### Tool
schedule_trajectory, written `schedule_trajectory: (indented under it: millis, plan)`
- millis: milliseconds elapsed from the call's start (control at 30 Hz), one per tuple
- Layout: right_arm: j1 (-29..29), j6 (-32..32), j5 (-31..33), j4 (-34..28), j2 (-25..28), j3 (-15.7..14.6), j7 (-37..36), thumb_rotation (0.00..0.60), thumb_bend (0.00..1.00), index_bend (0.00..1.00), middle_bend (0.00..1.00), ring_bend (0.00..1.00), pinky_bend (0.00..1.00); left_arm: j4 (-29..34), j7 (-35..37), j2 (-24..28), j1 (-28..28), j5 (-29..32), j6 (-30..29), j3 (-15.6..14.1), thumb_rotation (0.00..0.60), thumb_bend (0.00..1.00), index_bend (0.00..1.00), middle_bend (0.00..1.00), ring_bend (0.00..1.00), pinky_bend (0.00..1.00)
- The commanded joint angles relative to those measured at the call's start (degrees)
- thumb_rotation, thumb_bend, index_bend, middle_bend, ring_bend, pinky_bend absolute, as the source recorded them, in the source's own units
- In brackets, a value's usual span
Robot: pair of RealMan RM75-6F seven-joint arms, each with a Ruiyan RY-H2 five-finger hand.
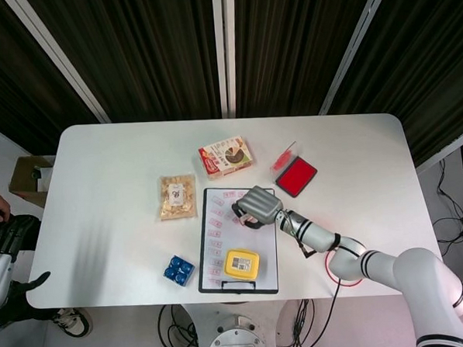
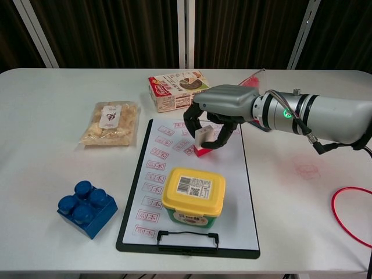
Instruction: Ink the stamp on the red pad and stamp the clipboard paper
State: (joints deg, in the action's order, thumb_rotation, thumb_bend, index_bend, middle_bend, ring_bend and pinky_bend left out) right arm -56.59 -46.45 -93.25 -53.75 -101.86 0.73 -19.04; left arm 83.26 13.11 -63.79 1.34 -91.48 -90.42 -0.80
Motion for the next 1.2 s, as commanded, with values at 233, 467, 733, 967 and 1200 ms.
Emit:
schedule_trajectory:
  millis: [233, 467, 733, 967, 1200]
  plan:
    - [-0.41, -1.64, -1.28, 1.99, -0.89, -1.22, -2.07, 0.6, 0.41, 1.0, 0.89, 0.88, 1.0, -0.26, 0.22, -0.13, 0.05, 0.01, 0.05, 0.05, 0.6, 0.0, 0.07, 0.09, 0.07, 0.16]
    - [-0.52, -1.57, -1.39, 2.69, -1.45, -1.82, -2.6, 0.6, 0.41, 1.0, 0.89, 0.88, 1.0, -0.16, 0.0, -0.18, 0.0, 0.03, 0.1, -0.01, 0.6, 0.0, 0.07, 0.09, 0.07, 0.16]
    - [-0.69, -0.48, -0.66, 3.27, -1.88, -1.87, -2.18, 0.6, 0.41, 1.0, 0.89, 0.88, 1.0, -0.27, 0.09, -0.33, 0.1, 0.14, 0.4, -0.02, 0.6, 0.0, 0.07, 0.09, 0.07, 0.16]
    - [-0.56, -0.25, -0.09, 3.77, -2.42, -1.73, -1.39, 0.6, 0.41, 1.0, 0.89, 0.88, 1.0, -0.68, 0.46, -0.5, 0.04, 0.31, 0.48, -0.01, 0.6, 0.0, 0.07, 0.09, 0.07, 0.16]
    - [-0.42, 0.25, 0.15, 4.34, -2.96, -2.01, -0.65, 0.6, 0.4, 1.0, 0.9, 0.88, 1.0, -0.99, 0.74, -0.65, 0.03, 0.29, 0.42, 0.0, 0.6, 0.0, 0.07, 0.09, 0.07, 0.16]
